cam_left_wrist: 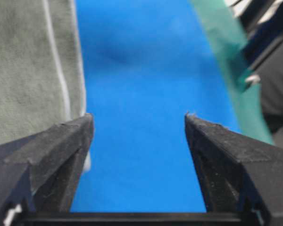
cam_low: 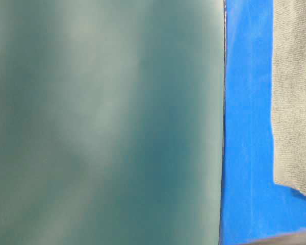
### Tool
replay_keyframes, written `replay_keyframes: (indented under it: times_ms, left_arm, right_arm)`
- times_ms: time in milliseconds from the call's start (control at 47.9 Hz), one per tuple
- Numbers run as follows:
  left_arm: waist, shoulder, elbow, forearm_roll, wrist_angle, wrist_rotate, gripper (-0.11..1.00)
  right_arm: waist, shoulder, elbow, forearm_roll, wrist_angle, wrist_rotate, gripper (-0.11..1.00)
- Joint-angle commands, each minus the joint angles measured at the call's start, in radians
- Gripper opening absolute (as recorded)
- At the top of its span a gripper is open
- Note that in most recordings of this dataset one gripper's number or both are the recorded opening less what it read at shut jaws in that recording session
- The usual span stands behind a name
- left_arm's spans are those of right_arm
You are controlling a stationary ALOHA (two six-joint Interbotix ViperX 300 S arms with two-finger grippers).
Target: Fold a large towel.
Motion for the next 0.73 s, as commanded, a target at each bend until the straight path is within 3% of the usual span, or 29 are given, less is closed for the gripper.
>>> replay_keyframes:
  times_ms: [0, 313, 480, 709]
  left_arm:
    - [0.000, -0.095, -0.011, 0.006, 0.032, 0.008, 0.73]
    - [0.098, -0.423, 0.021, 0.017, 0.181, 0.015, 0.73]
    - [0.166, -0.589, 0.075, 0.020, 0.261, 0.018, 0.73]
    - [0.262, -0.865, 0.181, 0.020, 0.376, 0.060, 0.71]
  right_arm:
    - [0.012, -0.066, -0.040, -0.018, 0.092, -0.002, 0.63]
    - [0.014, -0.373, -0.012, -0.189, 0.268, -0.003, 0.63]
    - [0.014, -0.541, 0.023, -0.230, 0.322, -0.028, 0.63]
    - [0.014, -0.710, 0.127, -0.262, 0.491, -0.071, 0.63]
